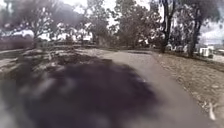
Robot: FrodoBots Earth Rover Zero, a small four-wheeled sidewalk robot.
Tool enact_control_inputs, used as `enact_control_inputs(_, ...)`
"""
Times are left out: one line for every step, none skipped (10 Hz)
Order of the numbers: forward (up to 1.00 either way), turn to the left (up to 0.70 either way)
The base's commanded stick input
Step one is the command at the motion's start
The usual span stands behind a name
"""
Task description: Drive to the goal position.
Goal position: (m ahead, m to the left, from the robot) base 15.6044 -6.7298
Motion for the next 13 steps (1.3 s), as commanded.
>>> enact_control_inputs(0.70, 0.00)
enact_control_inputs(0.70, 0.00)
enact_control_inputs(0.70, 0.00)
enact_control_inputs(0.70, 0.00)
enact_control_inputs(0.70, 0.00)
enact_control_inputs(0.70, -0.03)
enact_control_inputs(0.70, -0.06)
enact_control_inputs(0.70, -0.08)
enact_control_inputs(0.70, -0.35)
enact_control_inputs(0.70, -0.35)
enact_control_inputs(0.70, -0.35)
enact_control_inputs(0.70, -0.35)
enact_control_inputs(0.70, -0.29)
